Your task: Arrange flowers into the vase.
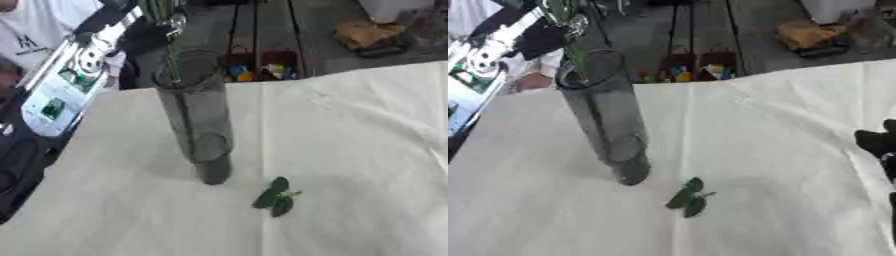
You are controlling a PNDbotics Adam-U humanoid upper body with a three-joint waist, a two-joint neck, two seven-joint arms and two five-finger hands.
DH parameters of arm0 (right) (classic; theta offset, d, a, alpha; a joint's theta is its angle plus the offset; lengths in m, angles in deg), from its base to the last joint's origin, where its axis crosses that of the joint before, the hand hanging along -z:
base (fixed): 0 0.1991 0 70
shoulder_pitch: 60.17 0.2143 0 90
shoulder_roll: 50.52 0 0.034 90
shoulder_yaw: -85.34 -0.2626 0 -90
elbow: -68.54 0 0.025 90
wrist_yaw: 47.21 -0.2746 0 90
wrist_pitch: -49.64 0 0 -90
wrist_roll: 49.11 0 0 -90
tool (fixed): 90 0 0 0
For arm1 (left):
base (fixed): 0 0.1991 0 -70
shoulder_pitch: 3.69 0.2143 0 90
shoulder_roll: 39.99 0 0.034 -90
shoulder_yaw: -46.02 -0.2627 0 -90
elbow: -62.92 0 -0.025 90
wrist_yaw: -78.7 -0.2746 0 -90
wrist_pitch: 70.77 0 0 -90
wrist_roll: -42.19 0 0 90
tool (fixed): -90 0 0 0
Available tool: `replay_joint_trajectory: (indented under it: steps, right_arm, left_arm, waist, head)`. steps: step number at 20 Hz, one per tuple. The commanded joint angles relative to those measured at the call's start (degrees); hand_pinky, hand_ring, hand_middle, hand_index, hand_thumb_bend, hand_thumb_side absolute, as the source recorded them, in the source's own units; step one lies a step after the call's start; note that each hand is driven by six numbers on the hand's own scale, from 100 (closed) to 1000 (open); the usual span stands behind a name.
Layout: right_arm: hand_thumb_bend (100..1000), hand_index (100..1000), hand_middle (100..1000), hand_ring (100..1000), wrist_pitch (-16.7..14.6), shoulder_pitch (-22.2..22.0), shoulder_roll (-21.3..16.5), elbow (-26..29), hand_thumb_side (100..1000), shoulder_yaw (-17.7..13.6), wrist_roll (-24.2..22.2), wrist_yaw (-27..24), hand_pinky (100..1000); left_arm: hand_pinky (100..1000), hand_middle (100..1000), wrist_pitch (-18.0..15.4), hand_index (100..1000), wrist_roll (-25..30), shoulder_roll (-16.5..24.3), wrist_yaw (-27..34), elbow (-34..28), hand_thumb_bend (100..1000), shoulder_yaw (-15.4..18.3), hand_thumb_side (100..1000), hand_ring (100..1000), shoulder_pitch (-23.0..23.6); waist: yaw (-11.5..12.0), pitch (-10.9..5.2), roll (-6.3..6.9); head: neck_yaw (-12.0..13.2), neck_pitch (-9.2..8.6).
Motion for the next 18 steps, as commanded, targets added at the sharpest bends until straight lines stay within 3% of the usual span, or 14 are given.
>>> replay_joint_trajectory:
  steps: [1,12,18]
  right_arm:
    - [100,780,591,748,0.1,0.4,-0.4,1.0,1000,-0.4,0.0,0.5,822]
    - [100,782,591,750,0.0,0.8,-0.2,1.0,1000,-0.4,-0.1,0.6,824]
    - [100,782,591,750,-0.1,1.0,-0.1,1.0,1000,-0.4,-0.2,0.5,824]
  left_arm:
    - [767,833,-0.1,606,-0.7,1.4,0.2,-0.9,100,1.0,974,876,-1.0]
    - [750,794,0.9,589,-11.7,1.2,5.5,-2.8,100,1.2,975,856,1.4]
    - [754,796,0.7,594,-13.1,1.3,6.2,-2.8,100,0.6,974,859,1.9]
  waist:
    - [-0.1,-1.35,-0.34]
    - [-0.2,-0.82,-0.80]
    - [-0.2,-0.61,-0.94]
  head:
    - [0.1,-0.02]
    - [-0.3,-0.72]
    - [-0.3,-0.82]
